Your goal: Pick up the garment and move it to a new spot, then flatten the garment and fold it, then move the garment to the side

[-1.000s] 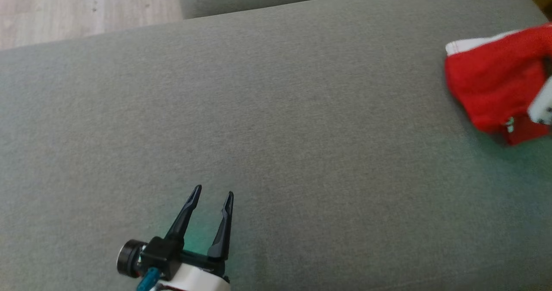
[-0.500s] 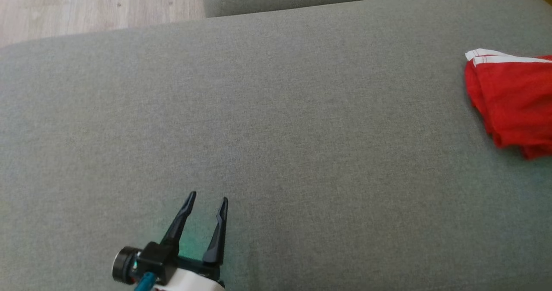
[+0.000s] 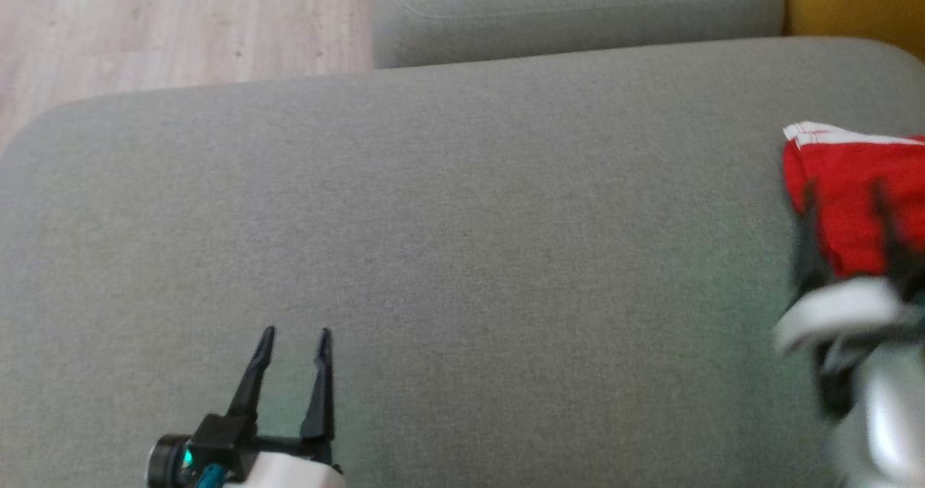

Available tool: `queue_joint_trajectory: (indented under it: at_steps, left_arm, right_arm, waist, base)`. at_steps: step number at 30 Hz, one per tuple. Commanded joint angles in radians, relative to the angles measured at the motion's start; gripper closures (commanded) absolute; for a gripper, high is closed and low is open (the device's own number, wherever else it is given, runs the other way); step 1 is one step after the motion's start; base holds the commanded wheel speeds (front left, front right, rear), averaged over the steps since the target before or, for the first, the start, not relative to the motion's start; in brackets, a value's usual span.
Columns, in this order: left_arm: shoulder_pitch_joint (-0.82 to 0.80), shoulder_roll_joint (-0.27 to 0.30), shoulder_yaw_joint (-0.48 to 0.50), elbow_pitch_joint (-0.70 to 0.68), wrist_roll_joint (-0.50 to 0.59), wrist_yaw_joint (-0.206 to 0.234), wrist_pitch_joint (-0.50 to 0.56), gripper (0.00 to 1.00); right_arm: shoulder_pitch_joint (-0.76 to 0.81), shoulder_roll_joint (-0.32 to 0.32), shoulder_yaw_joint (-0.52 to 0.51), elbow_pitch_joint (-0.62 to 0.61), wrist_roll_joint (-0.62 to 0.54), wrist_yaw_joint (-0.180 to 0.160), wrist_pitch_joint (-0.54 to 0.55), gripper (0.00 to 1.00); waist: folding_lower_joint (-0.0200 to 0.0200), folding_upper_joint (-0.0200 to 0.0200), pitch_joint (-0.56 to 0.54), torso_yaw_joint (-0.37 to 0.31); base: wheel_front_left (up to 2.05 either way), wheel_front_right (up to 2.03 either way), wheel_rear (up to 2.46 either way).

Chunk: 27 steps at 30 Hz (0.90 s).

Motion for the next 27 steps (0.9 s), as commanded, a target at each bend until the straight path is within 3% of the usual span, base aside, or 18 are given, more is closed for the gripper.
queue_joint_trajectory:
  at_steps: [1, 8, 16, 17, 27]
  left_arm:
    - [-0.013, 0.0, 0.05, -0.027, 0.017, 0.015, -0.005, 0.0]
    - [0.005, 0.001, 0.097, -0.033, 0.044, 0.051, -0.005, 0.0]
    - [0.017, 0.0, 0.113, -0.019, 0.041, 0.044, -0.005, 0.0]
    - [0.039, 0.0, 0.075, 0.01, 0.038, 0.047, 0.0, 1.0]
    - [0.026, 0.0, 0.094, 0.041, -0.065, 0.037, 0.03, 1.0]
  right_arm:
    - [0.05, 0.022, 0.057, -0.075, 0.009, 0.007, -0.019, 0.0]
    - [0.272, 0.065, 0.153, -0.198, 0.037, 0.007, -0.034, 0.0]
    - [0.393, 0.072, 0.174, -0.297, 0.098, 0.007, -0.034, 0.0]
    - [0.413, 0.078, 0.152, -0.263, 0.098, 0.0, -0.023, 1.0]
    - [0.407, 0.077, 0.155, -0.231, 0.212, 0.0, 0.001, 1.0]
  waist:
    - [0.0001, 0.0, -0.014, 0.014]
    - [0.0001, 0.0, -0.029, 0.036]
    - [0.0001, 0.0, -0.036, 0.039]
    - [0.0001, 0.0, -0.036, 0.04]
    - [0.0001, 0.0, -0.038, 0.036]
  base:
    - [0.0, 0.0, 0.0]
    - [0.0, 0.0, 0.0]
    - [0.0, 0.0, 0.0]
    - [0.0, 0.0, 0.0]
    - [0.0, 0.0, 0.0]
